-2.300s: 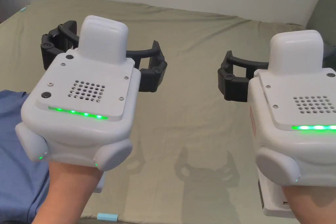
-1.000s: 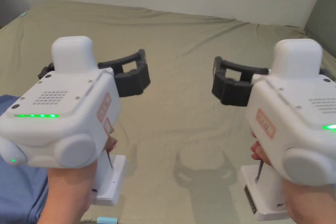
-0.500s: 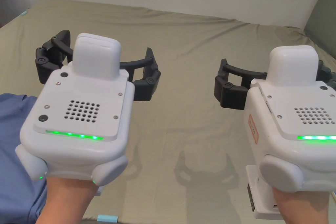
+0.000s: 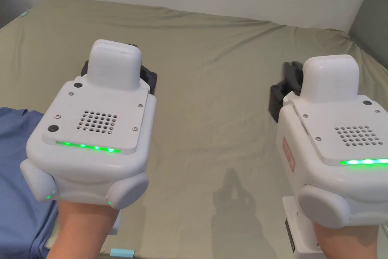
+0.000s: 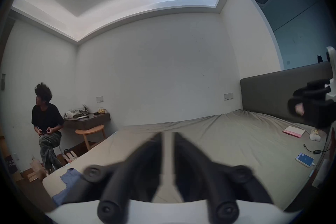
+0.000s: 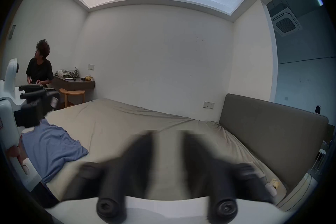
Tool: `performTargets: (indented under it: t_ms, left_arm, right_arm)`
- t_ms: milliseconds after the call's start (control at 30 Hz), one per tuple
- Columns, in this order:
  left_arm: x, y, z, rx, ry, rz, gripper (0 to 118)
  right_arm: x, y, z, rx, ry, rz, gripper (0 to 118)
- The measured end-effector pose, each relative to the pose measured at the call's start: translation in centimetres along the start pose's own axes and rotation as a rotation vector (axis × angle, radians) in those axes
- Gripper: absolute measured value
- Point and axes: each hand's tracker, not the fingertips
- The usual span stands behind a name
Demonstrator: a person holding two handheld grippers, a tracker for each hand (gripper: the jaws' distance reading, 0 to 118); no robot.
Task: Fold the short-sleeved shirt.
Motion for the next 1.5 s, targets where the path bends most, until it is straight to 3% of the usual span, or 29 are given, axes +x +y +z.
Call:
performTargets:
  t_ms: [100, 400, 700, 833, 1167, 1500]
  left_arm:
    - [-0.2, 0.0, -0.2, -0.008, -0.057, 0.024, 0]
    - [0.3, -0.3, -0.1, -0.02, -0.08, 0.001, 0]
    - [-2.4, 0.2, 0.7, -0.034, 0.008, -0.015, 0]
    - [-5.0, 0.2, 1.6, -0.059, 0.105, -0.017, 0]
    - [-13.2, 0.0, 5.3, -0.067, 0.352, -0.011, 0]
    - [-17.2, -2.1, 8.6, -0.134, 0.46, -0.036, 0]
  right_arm:
    - [0.3, -0.3, 0.1, -0.005, 0.046, -0.006, 1]
    - [0.3, -0.7, 0.2, 0.015, 0.03, -0.012, 1]
    - [-1.9, -0.7, -0.3, 0.032, 0.11, 0.003, 1]
    - [-4.0, -0.2, -0.9, 0.036, 0.187, -0.025, 1]
    - [-12.3, 1.2, -1.2, 0.074, 0.411, 0.001, 1]
    - [-18.3, 1.5, -1.1, 0.074, 0.556, -0.011, 1]
